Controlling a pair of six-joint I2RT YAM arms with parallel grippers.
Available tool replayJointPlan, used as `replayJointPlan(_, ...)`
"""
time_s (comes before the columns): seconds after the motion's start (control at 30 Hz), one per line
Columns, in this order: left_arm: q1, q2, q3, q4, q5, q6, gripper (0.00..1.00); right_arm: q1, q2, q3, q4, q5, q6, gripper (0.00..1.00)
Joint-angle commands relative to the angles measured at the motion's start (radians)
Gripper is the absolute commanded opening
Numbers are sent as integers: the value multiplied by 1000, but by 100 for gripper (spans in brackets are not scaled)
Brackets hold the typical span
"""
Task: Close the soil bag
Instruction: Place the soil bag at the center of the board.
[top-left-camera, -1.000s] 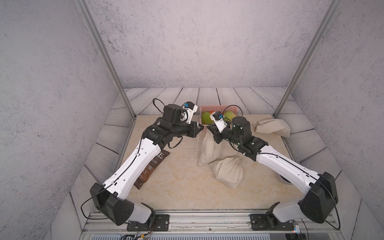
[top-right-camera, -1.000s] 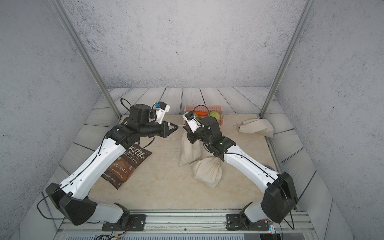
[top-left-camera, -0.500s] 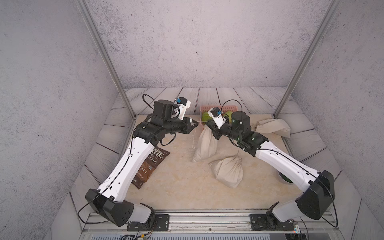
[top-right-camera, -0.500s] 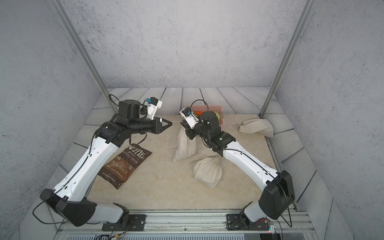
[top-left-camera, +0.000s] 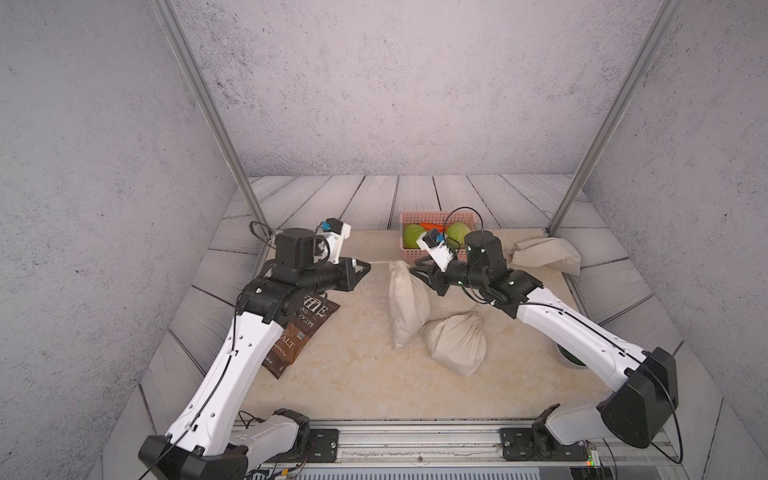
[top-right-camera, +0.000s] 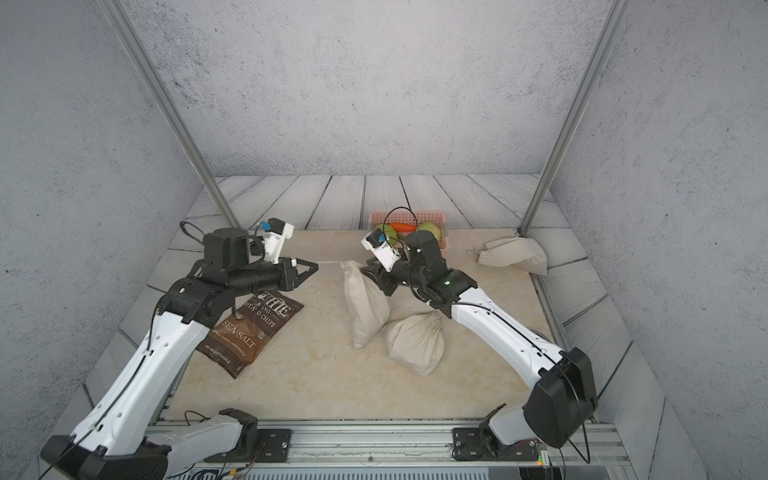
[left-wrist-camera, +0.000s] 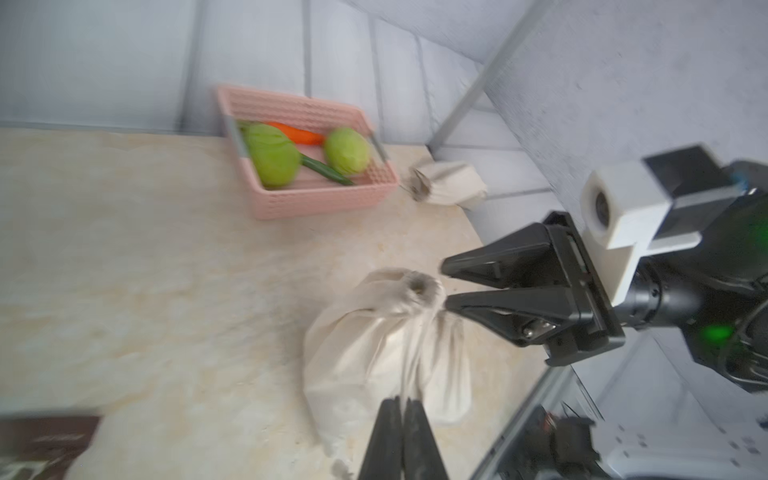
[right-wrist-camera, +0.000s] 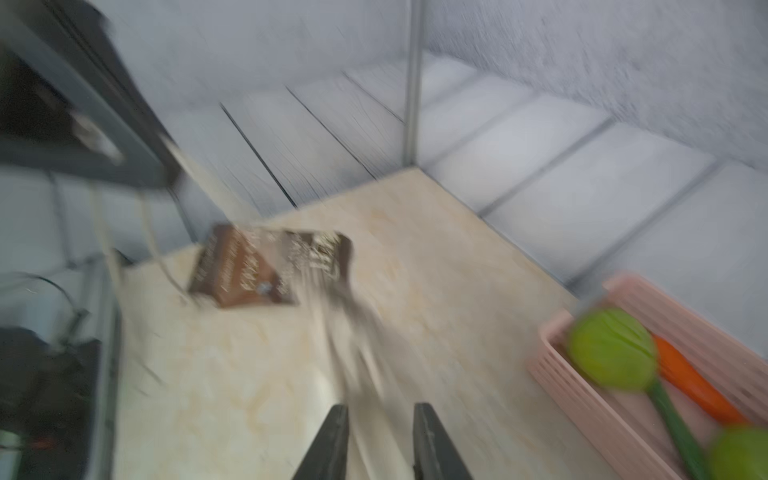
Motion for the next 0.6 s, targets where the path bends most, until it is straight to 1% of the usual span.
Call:
replayJointPlan(0.0, 48, -62, -128, 77, -137, -62, 0, -82, -25, -24, -220, 167, 11, 45)
replayJointPlan(0.1, 53, -84, -289, 127, -218, -101, 0, -105, -55, -1, -258, 130, -20, 63)
replayJointPlan(0.13, 57, -94, -359, 144, -255, -127, 0, -120, -60, 0, -260, 149, -24, 68)
replayJointPlan(0.17, 62, -102, -399, 158, -268, -153, 0, -135, -60, -4, -253, 185, -21, 72)
replayJointPlan(0.27, 65, -142, -525, 206, -291, -233, 0, -192, -20, -11, -228, 383, 4, 80)
replayJointPlan(0.37, 67, -179, -646, 222, -341, -301, 0, -270, 82, 17, -221, 615, 39, 86)
replayJointPlan(0.43, 70, -204, -701, 223, -370, -338, 0, -333, 162, 49, -222, 712, 64, 89)
replayJointPlan(0.5, 75, -224, -749, 225, -400, -369, 0, -395, 239, 88, -219, 767, 102, 92)
replayJointPlan(0.53, 81, -232, -764, 222, -418, -378, 9, -424, 280, 109, -219, 784, 118, 94)
replayJointPlan(0.57, 87, -242, -769, 213, -433, -383, 20, -447, 317, 132, -214, 803, 129, 95)
